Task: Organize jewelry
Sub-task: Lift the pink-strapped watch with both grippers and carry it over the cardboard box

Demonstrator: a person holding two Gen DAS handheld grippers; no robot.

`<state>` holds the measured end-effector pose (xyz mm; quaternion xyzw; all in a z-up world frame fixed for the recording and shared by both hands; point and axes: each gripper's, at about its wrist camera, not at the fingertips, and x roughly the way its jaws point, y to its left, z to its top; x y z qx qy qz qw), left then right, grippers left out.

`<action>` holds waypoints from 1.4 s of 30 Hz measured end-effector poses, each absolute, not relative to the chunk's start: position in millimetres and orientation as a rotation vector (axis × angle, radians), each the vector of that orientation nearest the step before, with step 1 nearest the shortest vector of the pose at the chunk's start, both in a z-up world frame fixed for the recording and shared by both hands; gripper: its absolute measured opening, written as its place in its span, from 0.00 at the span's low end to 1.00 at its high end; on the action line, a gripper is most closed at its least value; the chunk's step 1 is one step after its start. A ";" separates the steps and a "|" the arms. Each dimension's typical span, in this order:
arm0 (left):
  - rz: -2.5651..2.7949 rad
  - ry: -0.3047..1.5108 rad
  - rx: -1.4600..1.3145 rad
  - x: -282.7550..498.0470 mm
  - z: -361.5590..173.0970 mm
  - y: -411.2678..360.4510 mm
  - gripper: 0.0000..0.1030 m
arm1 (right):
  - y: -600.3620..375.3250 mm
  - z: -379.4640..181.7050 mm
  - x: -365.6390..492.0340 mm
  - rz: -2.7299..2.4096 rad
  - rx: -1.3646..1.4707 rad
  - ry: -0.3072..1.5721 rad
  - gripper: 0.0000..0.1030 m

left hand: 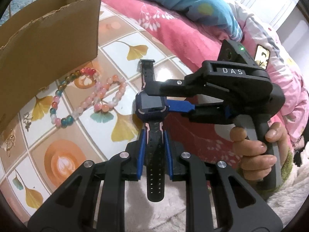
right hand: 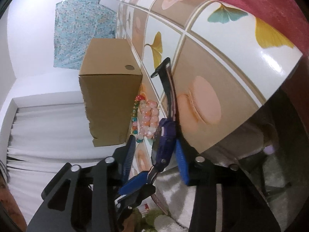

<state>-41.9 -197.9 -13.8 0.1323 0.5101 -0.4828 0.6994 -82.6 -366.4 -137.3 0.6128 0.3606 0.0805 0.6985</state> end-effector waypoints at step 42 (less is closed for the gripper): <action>-0.811 1.012 0.629 232.2 60.3 -146.6 0.18 | -268.1 19.5 250.9 0.266 0.911 0.996 0.16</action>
